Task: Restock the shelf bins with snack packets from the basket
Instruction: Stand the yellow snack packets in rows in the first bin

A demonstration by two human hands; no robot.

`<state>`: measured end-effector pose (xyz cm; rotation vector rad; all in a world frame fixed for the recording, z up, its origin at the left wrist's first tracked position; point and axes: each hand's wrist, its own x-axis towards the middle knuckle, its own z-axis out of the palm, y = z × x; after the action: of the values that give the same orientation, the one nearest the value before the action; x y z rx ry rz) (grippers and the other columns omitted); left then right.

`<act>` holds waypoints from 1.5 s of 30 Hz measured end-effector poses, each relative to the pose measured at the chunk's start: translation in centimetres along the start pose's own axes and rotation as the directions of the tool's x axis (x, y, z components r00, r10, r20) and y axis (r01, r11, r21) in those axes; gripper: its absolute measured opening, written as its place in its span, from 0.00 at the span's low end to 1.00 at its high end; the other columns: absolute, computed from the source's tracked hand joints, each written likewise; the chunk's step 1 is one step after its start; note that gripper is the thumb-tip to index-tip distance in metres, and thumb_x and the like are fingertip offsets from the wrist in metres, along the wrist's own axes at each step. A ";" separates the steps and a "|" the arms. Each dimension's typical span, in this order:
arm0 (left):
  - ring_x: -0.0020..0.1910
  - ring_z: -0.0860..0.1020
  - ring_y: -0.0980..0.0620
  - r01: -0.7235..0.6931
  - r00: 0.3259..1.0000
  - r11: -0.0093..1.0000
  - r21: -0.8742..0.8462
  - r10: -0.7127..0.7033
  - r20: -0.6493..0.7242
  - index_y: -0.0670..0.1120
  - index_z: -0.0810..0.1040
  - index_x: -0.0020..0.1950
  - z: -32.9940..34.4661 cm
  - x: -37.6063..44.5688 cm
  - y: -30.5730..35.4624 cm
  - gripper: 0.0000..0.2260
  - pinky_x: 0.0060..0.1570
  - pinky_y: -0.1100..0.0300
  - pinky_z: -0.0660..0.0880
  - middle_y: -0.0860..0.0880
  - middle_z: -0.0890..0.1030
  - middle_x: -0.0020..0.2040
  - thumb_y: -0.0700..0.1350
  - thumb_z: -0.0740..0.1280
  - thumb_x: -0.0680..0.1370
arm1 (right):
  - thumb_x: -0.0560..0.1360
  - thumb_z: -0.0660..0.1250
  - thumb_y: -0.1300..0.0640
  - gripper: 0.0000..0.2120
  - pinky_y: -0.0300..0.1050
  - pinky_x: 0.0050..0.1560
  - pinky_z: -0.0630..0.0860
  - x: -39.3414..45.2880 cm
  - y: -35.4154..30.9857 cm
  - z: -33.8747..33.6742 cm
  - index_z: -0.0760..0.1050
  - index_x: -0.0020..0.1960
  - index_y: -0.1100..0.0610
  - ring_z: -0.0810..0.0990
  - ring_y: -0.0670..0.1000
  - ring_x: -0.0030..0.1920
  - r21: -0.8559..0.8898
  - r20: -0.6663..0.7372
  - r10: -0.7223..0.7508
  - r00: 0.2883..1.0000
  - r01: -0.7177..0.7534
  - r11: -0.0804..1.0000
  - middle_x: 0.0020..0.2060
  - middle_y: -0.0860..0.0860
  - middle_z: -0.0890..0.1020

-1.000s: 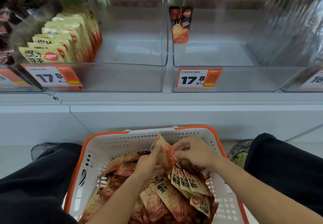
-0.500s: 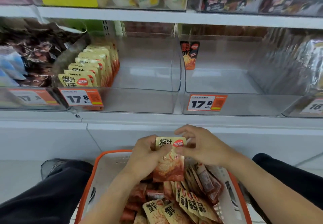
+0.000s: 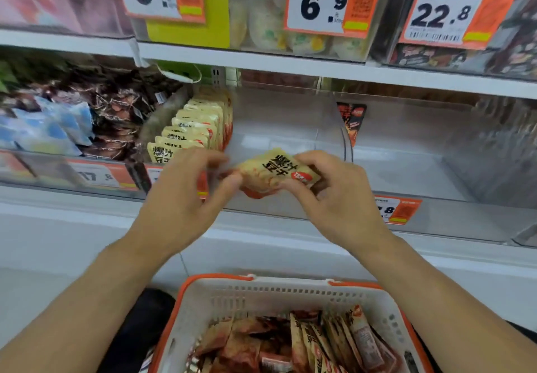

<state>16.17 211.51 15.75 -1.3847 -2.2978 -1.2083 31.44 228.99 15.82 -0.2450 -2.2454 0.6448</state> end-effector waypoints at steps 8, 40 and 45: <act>0.60 0.71 0.42 0.309 0.932 0.935 0.174 -0.262 -0.250 0.41 0.77 0.61 -3.0 1.5 -7.6 0.12 0.56 0.56 0.65 0.43 0.76 0.55 0.41 0.67 0.78 | 0.75 0.73 0.57 0.10 0.49 0.42 0.79 8.0 -4.2 6.6 0.78 0.55 0.55 0.81 0.46 0.44 0.148 -0.086 -0.058 0.995 0.070 0.986 0.46 0.45 0.84; 0.62 0.70 0.43 0.134 0.959 0.984 0.115 -0.099 -0.267 0.45 0.73 0.71 -2.0 1.9 -8.0 0.28 0.61 0.47 0.71 0.45 0.72 0.67 0.28 0.60 0.73 | 0.73 0.75 0.52 0.05 0.52 0.51 0.78 13.4 -5.0 13.3 0.84 0.48 0.47 0.81 0.48 0.46 -0.178 0.365 -0.013 0.931 0.083 0.980 0.41 0.45 0.85; 0.62 0.71 0.40 0.175 0.958 0.968 0.182 -0.125 -0.258 0.42 0.76 0.66 -1.7 1.7 -8.3 0.25 0.59 0.41 0.72 0.45 0.75 0.66 0.34 0.58 0.70 | 0.72 0.75 0.52 0.04 0.51 0.49 0.78 13.6 -5.4 14.0 0.84 0.47 0.48 0.80 0.50 0.44 -0.225 0.435 -0.030 0.900 0.141 0.964 0.39 0.46 0.84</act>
<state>8.12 209.52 13.23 -0.9485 -2.3073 -1.0793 12.06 224.09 19.16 -0.1340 -2.7520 0.3883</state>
